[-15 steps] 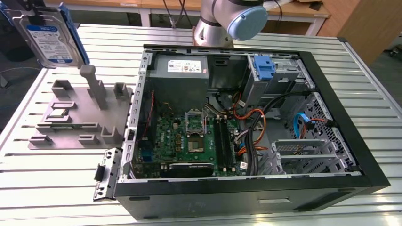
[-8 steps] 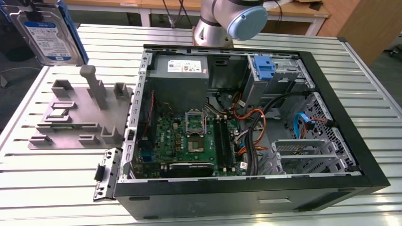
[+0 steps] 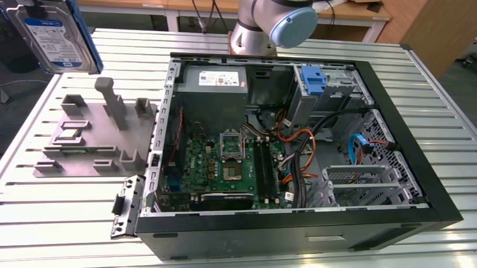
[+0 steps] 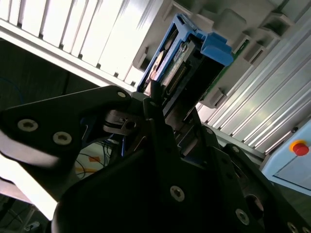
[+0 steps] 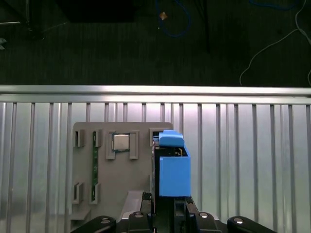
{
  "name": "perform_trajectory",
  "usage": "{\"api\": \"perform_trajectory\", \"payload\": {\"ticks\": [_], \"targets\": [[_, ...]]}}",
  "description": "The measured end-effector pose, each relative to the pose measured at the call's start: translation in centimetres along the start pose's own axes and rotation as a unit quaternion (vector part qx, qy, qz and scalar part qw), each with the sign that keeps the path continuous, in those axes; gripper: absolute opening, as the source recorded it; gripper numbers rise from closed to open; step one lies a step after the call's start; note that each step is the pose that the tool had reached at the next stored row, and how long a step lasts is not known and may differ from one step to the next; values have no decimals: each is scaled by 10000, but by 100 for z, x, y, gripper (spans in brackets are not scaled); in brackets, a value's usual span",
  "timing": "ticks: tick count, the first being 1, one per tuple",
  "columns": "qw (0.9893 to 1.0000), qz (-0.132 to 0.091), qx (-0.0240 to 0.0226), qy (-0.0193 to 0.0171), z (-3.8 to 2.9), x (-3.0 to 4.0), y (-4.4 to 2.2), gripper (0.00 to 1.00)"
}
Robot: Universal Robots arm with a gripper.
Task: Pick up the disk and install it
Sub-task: 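Pick up the disk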
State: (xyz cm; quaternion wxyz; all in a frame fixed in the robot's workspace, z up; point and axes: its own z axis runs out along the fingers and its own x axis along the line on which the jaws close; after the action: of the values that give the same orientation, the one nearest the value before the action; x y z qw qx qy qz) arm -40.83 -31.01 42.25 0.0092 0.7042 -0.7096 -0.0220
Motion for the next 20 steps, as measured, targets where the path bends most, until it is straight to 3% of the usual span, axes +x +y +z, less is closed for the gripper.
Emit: {"api": "perform_trajectory", "payload": {"ticks": [20], "targets": [[10000,0,0,0,-321,-6,14,35]]}}
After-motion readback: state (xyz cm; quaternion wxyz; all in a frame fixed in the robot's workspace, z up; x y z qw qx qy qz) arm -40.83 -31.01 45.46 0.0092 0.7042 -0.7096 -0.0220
